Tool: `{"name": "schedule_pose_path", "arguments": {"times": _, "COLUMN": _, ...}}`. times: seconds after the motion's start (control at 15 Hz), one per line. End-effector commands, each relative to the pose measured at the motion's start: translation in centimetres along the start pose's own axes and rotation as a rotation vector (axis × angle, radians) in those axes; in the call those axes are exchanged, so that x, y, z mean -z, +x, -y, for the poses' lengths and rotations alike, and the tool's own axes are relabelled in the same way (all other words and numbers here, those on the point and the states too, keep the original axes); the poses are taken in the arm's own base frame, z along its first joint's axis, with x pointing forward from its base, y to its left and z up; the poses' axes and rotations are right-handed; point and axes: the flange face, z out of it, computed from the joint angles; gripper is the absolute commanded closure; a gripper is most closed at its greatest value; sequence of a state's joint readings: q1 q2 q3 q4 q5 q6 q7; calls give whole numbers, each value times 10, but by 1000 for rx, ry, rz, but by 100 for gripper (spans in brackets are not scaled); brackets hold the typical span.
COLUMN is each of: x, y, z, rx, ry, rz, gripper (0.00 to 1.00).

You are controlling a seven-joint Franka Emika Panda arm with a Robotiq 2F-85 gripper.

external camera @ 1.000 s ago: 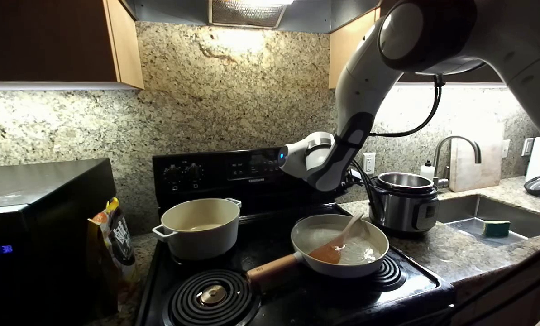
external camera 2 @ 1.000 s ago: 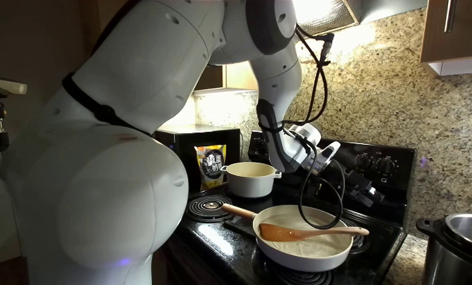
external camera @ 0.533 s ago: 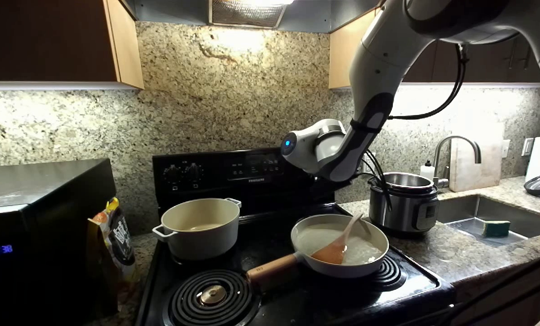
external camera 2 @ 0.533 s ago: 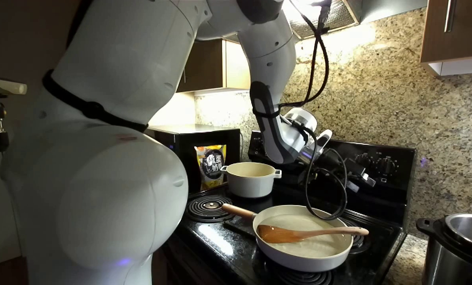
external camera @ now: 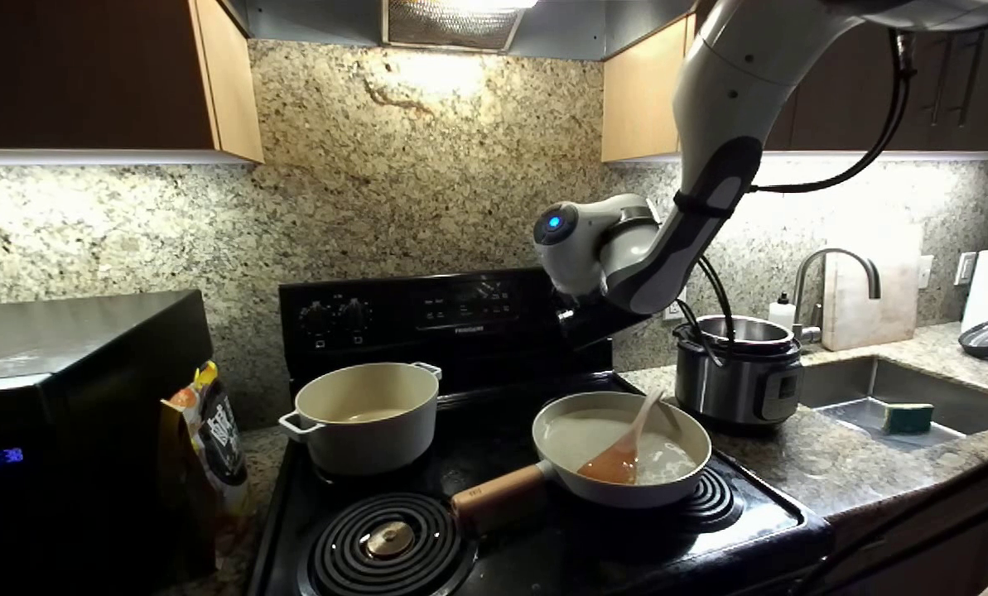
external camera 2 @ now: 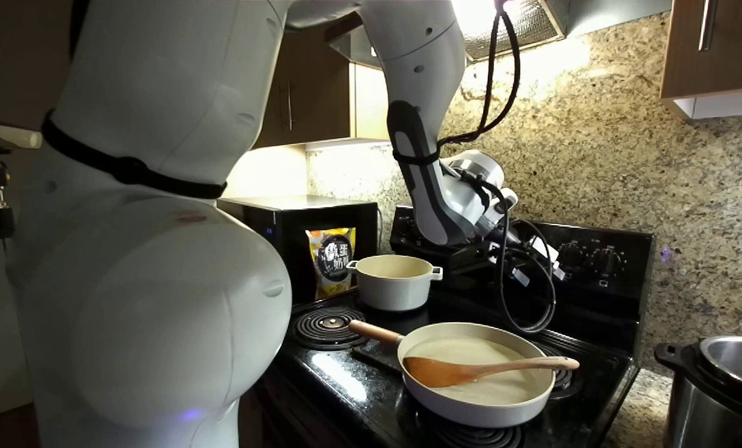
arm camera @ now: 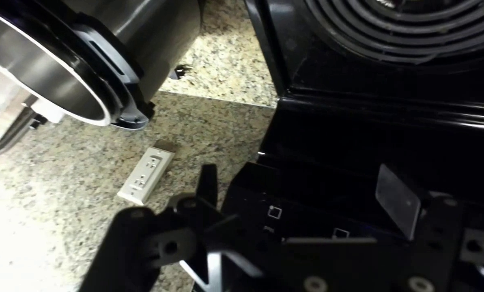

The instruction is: Use the spatula to stir the water

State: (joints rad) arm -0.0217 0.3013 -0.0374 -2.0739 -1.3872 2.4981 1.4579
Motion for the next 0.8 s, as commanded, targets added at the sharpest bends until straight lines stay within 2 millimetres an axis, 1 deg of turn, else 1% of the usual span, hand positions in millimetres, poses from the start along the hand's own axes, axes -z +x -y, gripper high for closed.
{"name": "schedule_pose_path", "arguments": {"times": 0.0, "x": 15, "y": -9, "z": -16, "rx": 107, "ry": 159, "rz": 31, "gripper": 0}}
{"name": "schedule_pose_path", "arguments": {"times": 0.2, "x": 21, "y": -16, "z": -21, "rx": 188, "ry": 293, "rz": 47, "gripper": 0}}
{"name": "schedule_pose_path", "arguments": {"times": 0.33, "x": 26, "y": -26, "z": -17, "rx": 238, "ry": 375, "rz": 70, "gripper": 0}}
{"name": "schedule_pose_path", "arguments": {"times": 0.47, "x": 32, "y": -39, "z": -8, "rx": 292, "ry": 432, "rz": 106, "gripper": 0}}
{"name": "schedule_pose_path", "arguments": {"times": 0.6, "x": 39, "y": -50, "z": 6, "rx": 340, "ry": 467, "rz": 169, "gripper": 0}}
{"name": "schedule_pose_path", "arguments": {"times": 0.73, "x": 52, "y": -47, "z": 18, "rx": 376, "ry": 498, "rz": 223, "gripper": 0}}
